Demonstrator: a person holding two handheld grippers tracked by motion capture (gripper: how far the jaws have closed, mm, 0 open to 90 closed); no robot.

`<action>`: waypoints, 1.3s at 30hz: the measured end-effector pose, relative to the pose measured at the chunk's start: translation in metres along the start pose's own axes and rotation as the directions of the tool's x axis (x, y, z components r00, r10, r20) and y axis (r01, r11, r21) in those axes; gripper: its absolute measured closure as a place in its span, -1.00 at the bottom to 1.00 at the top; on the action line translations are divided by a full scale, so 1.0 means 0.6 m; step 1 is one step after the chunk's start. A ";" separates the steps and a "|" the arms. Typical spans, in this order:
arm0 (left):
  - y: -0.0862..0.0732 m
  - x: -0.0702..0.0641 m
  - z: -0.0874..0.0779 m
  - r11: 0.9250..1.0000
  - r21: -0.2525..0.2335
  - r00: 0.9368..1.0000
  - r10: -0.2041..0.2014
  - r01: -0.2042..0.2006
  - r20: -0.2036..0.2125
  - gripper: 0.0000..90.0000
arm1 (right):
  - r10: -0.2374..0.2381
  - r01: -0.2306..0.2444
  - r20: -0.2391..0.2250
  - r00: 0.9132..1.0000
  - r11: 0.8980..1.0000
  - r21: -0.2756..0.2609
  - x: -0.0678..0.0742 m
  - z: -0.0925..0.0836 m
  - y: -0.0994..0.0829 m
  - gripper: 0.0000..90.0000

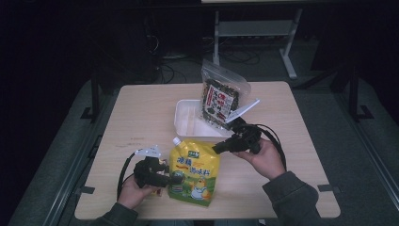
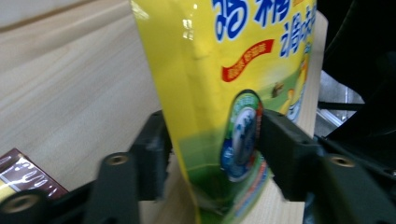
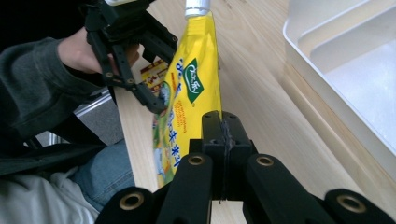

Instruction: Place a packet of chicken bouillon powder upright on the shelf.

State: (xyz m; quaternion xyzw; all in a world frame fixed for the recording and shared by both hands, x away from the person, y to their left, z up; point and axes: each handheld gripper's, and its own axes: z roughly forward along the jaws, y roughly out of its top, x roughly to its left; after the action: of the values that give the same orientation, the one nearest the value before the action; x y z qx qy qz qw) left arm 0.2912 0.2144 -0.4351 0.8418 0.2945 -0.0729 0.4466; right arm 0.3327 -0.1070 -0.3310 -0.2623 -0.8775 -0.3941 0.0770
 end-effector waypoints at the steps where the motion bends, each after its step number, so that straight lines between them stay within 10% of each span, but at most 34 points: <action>1: 0.000 0.000 0.000 1.000 0.000 1.000 0.000 0.000 0.000 0.13 | 0.000 0.000 0.000 1.000 1.000 0.000 0.000 0.000 0.000 1.00; 12: 0.000 0.000 -0.016 0.999 -0.041 0.999 0.017 -0.015 0.029 0.70 | -0.034 0.035 -0.033 0.999 0.999 0.036 0.009 -0.013 0.016 0.96; 20: 0.006 -0.012 -0.014 0.997 -0.036 0.997 0.071 -0.070 0.028 0.72 | -0.066 0.077 -0.068 0.995 0.983 0.167 0.014 0.009 0.055 0.76; 29: 0.007 -0.014 -0.015 0.996 -0.033 0.996 0.087 -0.086 0.024 0.74 | -0.060 0.081 -0.113 0.992 0.977 0.198 0.011 0.028 0.087 0.63; 39: 0.008 -0.014 -0.016 0.995 -0.039 0.995 0.094 -0.093 0.022 0.71 | -0.070 0.103 -0.148 0.987 0.967 0.233 0.022 0.031 0.101 0.93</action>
State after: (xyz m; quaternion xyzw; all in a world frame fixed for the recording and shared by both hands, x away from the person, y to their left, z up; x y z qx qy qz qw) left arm 0.2855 0.2163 -0.4225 0.8452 0.2507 -0.0562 0.4687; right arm 0.3545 -0.0545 -0.2998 -0.1846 -0.9218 -0.3055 0.1514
